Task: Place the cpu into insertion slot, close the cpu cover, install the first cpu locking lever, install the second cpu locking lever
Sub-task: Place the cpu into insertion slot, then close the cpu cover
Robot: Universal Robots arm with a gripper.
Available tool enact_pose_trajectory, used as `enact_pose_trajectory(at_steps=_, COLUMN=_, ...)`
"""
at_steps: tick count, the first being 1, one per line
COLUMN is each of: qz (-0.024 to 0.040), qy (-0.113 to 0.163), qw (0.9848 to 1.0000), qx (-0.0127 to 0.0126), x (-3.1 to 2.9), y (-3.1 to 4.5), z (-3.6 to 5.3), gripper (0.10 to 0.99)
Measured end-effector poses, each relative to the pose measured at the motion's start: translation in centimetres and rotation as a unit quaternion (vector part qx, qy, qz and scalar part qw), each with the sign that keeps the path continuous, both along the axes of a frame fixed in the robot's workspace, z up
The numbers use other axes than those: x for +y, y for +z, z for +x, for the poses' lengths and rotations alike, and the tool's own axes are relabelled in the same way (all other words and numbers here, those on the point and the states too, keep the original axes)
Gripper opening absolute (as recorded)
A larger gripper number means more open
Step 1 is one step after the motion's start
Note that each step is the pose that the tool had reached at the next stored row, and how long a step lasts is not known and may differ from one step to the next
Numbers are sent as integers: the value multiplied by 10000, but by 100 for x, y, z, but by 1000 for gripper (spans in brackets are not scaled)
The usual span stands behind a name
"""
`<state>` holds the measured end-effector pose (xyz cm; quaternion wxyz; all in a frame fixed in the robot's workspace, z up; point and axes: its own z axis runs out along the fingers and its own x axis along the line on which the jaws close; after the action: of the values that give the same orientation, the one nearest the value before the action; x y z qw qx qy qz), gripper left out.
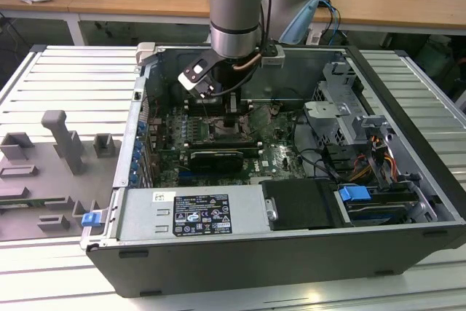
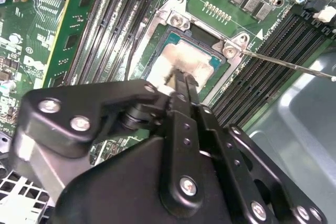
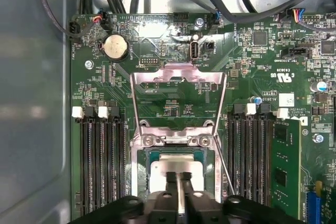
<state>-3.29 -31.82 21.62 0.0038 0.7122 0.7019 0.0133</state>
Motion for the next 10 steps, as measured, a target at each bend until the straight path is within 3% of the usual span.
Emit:
enact_pose_trajectory(at_steps=1, qz=0, qy=0, qw=10000, qx=0, x=0, y=9, z=0, gripper=106)
enact_pose_trajectory(at_steps=10, qz=0, qy=0, qw=10000, qx=0, x=0, y=39, z=0, gripper=106)
